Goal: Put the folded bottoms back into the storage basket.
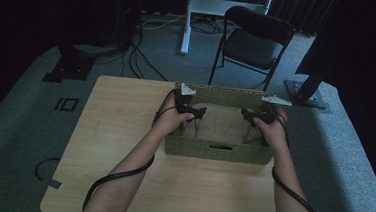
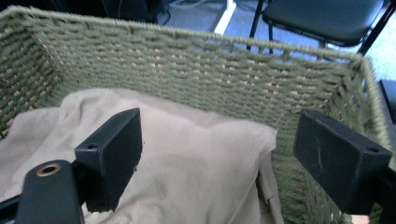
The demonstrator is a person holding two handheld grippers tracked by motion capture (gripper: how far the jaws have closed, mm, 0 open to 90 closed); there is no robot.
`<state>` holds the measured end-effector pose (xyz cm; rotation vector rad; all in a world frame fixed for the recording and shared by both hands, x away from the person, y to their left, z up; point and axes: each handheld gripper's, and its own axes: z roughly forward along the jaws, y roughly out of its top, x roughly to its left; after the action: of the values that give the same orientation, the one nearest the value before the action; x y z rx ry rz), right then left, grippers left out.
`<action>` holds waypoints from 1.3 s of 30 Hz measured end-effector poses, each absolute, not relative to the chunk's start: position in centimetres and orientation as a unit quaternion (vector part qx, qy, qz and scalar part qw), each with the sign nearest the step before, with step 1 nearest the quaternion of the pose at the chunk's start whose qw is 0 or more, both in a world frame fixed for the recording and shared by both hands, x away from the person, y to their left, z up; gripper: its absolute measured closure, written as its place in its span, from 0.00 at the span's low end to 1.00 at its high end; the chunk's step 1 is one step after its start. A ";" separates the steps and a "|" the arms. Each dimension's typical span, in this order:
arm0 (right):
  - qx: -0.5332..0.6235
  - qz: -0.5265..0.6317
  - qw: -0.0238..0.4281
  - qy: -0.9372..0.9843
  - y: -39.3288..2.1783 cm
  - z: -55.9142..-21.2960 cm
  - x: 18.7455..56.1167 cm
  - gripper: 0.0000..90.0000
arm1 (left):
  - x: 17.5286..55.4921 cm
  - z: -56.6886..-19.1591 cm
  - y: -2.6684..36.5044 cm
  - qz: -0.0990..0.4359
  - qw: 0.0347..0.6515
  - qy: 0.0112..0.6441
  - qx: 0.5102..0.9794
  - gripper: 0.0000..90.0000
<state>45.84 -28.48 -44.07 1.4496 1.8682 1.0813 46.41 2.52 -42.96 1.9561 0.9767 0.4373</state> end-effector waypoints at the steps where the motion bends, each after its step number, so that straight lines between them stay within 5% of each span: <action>1: 0.539 0.402 0.267 0.691 -28.5 -44.0 45.7 0.16 | 46.3 -42.7 2.6 0.177 0.446 0.393 0.784 0.22; 39: 0.530 0.390 0.319 0.682 -31.0 -41.6 39.1 0.14 | 40.4 -40.7 5.1 0.186 0.477 0.370 0.775 0.21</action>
<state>39.09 -31.00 -41.61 1.3953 1.7940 1.0250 40.44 5.12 -40.68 1.8934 0.9027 0.4552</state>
